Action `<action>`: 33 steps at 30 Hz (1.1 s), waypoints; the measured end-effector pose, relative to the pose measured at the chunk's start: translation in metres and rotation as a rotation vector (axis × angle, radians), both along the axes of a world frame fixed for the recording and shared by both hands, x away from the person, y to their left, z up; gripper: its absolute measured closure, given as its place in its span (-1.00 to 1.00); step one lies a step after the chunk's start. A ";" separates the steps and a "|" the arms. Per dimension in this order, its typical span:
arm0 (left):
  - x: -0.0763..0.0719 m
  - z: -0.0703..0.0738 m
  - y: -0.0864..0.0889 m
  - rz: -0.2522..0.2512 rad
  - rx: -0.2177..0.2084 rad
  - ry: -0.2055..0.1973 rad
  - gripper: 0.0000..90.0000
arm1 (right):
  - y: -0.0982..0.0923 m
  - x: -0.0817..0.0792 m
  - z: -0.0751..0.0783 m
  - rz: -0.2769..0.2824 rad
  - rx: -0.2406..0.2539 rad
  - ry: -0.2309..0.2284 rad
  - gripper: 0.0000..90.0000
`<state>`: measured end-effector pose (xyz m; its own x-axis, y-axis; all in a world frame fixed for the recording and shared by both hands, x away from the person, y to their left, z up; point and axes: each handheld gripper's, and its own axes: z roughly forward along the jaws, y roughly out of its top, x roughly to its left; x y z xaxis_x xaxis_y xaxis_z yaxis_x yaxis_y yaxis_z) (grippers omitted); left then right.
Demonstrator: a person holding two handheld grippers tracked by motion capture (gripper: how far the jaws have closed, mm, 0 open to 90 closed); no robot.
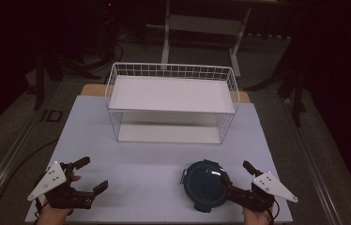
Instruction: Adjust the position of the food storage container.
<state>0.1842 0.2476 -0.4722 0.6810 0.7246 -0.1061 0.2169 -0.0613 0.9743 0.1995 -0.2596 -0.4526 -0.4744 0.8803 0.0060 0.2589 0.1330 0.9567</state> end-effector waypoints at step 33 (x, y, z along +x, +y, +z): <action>0.001 0.002 -0.002 -0.003 0.001 -0.012 -1.00 | -0.030 -0.005 -0.006 0.121 -0.054 0.217 0.30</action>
<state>0.1853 0.2457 -0.4702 0.6843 0.7227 -0.0971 0.2052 -0.0631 0.9767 0.1941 -0.2896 -0.4585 -0.5688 0.8191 0.0741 0.4368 0.2245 0.8711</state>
